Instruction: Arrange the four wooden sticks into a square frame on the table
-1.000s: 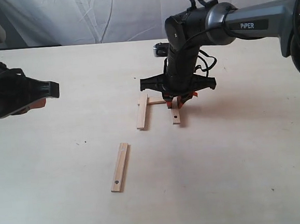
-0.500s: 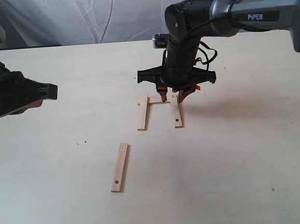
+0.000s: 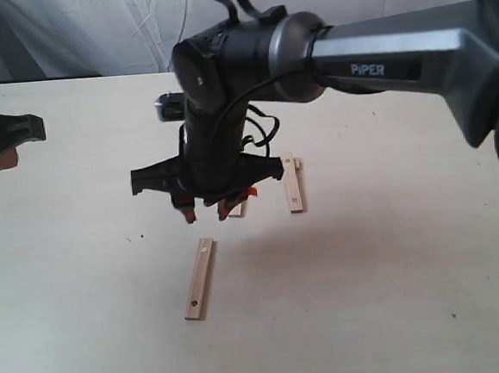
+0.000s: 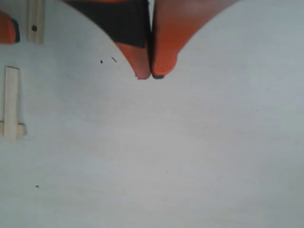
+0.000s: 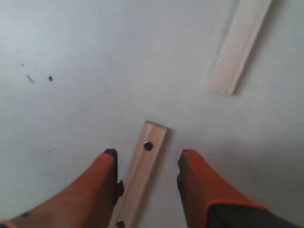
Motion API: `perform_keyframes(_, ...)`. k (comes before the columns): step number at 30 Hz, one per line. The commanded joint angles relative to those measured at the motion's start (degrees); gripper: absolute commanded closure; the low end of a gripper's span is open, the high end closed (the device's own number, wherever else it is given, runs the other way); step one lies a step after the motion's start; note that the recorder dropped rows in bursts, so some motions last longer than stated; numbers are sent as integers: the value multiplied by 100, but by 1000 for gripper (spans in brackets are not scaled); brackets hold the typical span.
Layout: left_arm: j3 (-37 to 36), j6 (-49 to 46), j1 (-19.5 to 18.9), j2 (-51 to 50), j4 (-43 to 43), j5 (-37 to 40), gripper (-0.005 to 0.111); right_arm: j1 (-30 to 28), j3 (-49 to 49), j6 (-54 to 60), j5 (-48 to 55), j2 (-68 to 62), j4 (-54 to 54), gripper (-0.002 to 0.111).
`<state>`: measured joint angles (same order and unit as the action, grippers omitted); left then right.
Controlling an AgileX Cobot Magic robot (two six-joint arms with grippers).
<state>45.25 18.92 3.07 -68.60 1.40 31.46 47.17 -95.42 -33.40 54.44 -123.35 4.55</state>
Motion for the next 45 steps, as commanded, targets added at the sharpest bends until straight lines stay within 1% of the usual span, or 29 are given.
perform_keyframes(1,-27,55,-257,54,-140,-25,107,325,-28,-388,-18,-136,-63,66)
perform_keyframes(7,-27,55,-255,54,-245,-25,107,670,-28,-1103,-18,-235,-504,66)
perform_keyframes(8,-27,55,-255,54,-245,-25,107,766,-28,-1403,59,-296,-761,66)
perform_keyframes(10,-27,55,-255,54,-301,-25,107,819,-28,-1618,152,-407,-811,66)
perform_keyframes(19,-27,55,-255,54,-301,-58,107,829,-28,-1785,191,-651,-761,67)
perform_keyframes(20,-27,55,-255,54,-301,-68,107,829,-28,-1785,191,-651,-761,70)
perform_keyframes(22,-27,55,-255,54,-326,-69,107,829,-28,-1751,234,-651,-717,92)
perform_keyframes(23,-27,55,-255,54,-336,-80,107,816,-28,-1740,222,-651,-667,107)
perform_keyframes(24,-27,55,-255,54,-336,-90,107,790,-28,-1740,222,-651,-667,108)
perform_keyframes(25,-27,55,-255,54,-336,-90,107,759,-28,-1656,222,-637,-630,108)
perform_keyframes(31,-27,45,-255,54,-336,-90,107,379,-28,-968,267,-312,-411,108)
perform_keyframes(37,-27,31,-255,54,-336,-141,107,-235,-28,562,501,229,-402,108)
perform_keyframes(42,-27,31,-255,54,-336,-153,107,-812,-28,2118,834,368,-402,109)
perform_keyframes(43,-27,31,-255,54,-352,-153,107,-955,-28,2842,847,368,-372,109)
perform_keyframes(44,-27,31,-255,54,-352,-153,107,-1001,-28,3248,809,368,-372,109)
perform_keyframes(45,-27,31,-255,54,-352,-153,107,-1023,-28,3960,706,368,-421,109)
